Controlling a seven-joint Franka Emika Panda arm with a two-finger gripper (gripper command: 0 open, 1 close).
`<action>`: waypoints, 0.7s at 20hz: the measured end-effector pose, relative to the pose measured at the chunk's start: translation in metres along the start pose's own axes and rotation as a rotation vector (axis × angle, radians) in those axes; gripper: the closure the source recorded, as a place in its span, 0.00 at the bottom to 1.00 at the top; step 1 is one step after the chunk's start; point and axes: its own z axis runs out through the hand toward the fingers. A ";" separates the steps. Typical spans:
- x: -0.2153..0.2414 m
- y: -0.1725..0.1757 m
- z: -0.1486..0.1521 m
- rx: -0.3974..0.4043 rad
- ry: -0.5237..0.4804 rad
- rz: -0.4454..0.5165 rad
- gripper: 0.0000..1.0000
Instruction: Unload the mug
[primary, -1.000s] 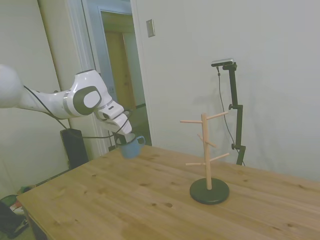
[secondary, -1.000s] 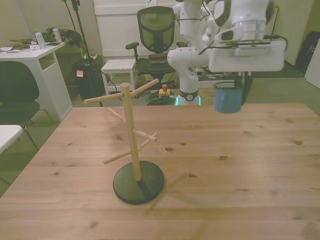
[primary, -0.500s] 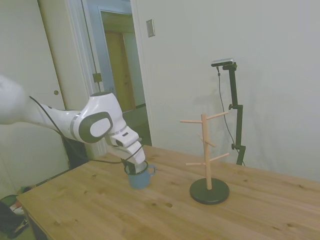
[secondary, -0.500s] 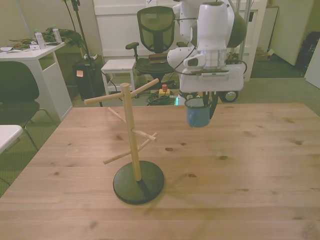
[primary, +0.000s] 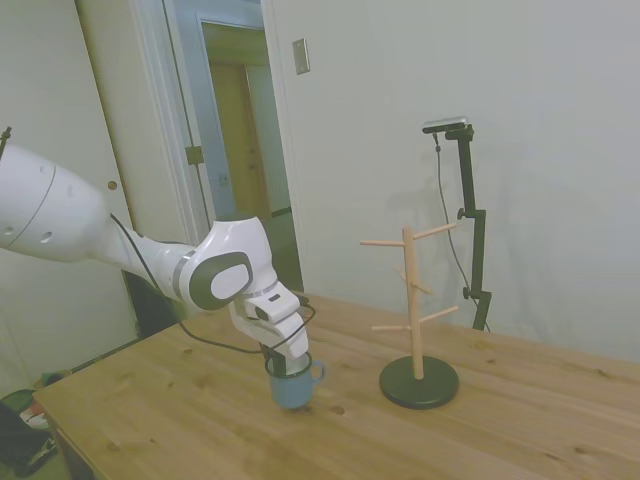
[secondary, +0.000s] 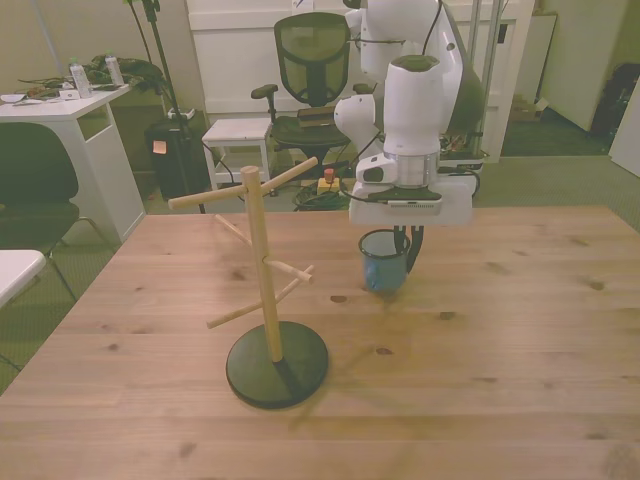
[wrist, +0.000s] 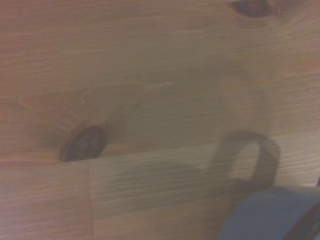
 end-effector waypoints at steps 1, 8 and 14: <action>0.001 0.001 0.003 -0.005 -0.002 0.002 1.00; 0.007 0.002 0.011 -0.044 -0.004 0.012 0.00; 0.007 0.002 0.010 -0.054 -0.008 0.014 0.00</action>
